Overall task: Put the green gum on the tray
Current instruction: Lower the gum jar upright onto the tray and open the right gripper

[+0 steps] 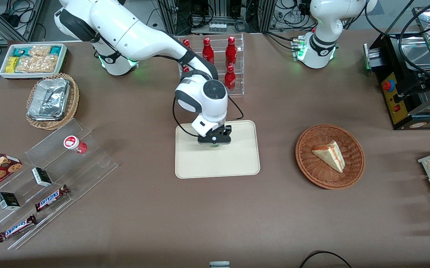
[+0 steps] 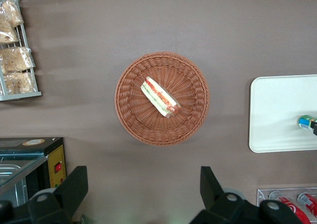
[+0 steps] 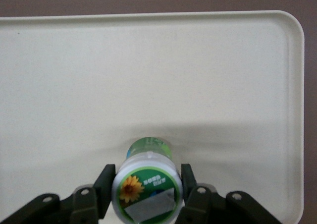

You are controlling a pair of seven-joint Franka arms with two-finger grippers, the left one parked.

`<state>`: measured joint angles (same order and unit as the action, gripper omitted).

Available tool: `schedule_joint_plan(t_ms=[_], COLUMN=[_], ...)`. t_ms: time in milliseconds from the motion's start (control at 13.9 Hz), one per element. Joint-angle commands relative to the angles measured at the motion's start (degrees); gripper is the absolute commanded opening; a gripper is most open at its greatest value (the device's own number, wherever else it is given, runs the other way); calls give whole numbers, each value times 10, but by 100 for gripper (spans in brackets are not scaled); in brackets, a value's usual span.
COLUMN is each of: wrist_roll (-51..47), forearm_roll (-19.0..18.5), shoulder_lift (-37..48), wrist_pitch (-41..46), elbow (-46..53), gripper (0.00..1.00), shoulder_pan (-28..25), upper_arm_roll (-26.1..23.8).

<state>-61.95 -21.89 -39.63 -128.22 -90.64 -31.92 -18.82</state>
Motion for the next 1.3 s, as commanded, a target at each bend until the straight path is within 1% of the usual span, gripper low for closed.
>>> schedule_joint_plan(t_ms=[0, 72, 144, 216, 288, 360, 432, 648, 720, 864, 1008, 1080, 1224], wrist_roll=[-14, -14, -14, -14, -13, -12, -10, -5, -4, 11, 54, 78, 142], forearm_roll=[-14, -12, -12, -12, -12, -13, -12, -8, -6, 7, 40, 67, 133], shoulder_lift=[-16, -16, -17, -17, -18, -17, -13, 8, 26, 58, 94, 117, 173], wrist_pitch=[-4, -5, -6, -13, -18, -18, -18, -10, -3, 43, 90, 118, 178], elbow=[20, 21, 21, 21, 20, 20, 20, 21, 20, 20, 20, 17, 13], gripper=[0, 0, 23, 74, 95, 98, 98, 98, 98, 99, 99, 99, 99], shoulder_pan=[-4, -3, -3, -3, -1, 0, 2, 10, 22, 32, 44, 54, 77], upper_arm_roll=[1, 1, 2, 3, 7, 8, 8, 7, 5, 5, 5, 5, 5])
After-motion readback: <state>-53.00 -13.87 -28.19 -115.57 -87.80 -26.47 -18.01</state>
